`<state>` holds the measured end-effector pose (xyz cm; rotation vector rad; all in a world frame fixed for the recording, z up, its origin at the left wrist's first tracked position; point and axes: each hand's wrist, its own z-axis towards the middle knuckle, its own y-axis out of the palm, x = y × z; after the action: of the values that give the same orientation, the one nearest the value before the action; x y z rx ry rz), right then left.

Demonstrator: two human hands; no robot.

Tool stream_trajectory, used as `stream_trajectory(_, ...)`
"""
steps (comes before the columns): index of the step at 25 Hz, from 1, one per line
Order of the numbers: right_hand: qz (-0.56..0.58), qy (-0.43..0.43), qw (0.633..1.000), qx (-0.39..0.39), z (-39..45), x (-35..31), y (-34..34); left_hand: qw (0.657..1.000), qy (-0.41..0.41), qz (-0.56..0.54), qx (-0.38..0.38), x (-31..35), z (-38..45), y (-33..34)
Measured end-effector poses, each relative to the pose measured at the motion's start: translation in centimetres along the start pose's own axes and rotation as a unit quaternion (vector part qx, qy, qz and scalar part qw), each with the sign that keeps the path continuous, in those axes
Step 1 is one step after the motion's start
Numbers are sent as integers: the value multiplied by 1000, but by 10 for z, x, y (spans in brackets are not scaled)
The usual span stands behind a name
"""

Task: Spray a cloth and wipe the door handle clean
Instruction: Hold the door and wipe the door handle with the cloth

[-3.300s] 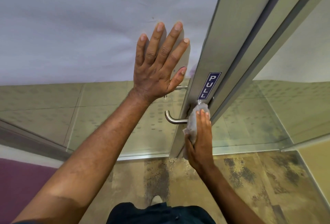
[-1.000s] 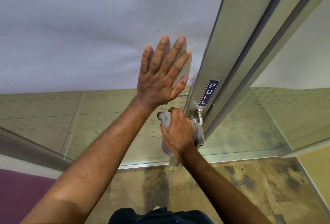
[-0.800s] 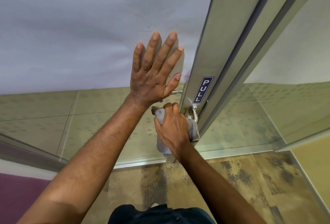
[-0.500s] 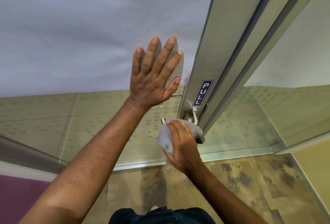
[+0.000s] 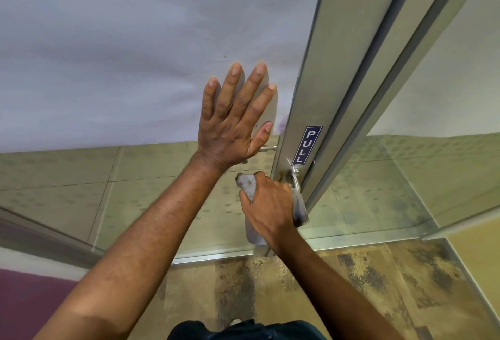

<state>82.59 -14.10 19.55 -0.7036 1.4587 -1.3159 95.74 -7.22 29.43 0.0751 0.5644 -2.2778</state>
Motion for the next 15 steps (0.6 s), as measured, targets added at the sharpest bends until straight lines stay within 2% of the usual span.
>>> stream_trajectory(2,5,-10,1000,24,-13,3,13,1000,1,-2,-2,-1,1,1)
stream_trajectory(4,56,-48,994,84,-37,13,25,1000,0,-5,-1,0,0,1)
stream_trajectory(6,48,-104,987,109,-52,25,33,1000,2,-5,-2,0,1,1)
stream_trajectory(8,17,-113,990,88,-41,27,30,1000,3,-6,-2,-1,0,1)
stream_trajectory(11,-11,-56,998,-7,1,12,6,1000,-4,-3,0,-1,-2,1)
stream_trajectory(13,6,-65,998,-7,9,9,-2,1000,-4,-4,1,0,-2,0)
stream_trajectory(15,79,-39,996,-12,-1,11,-2,1000,0,-2,1,0,0,0)
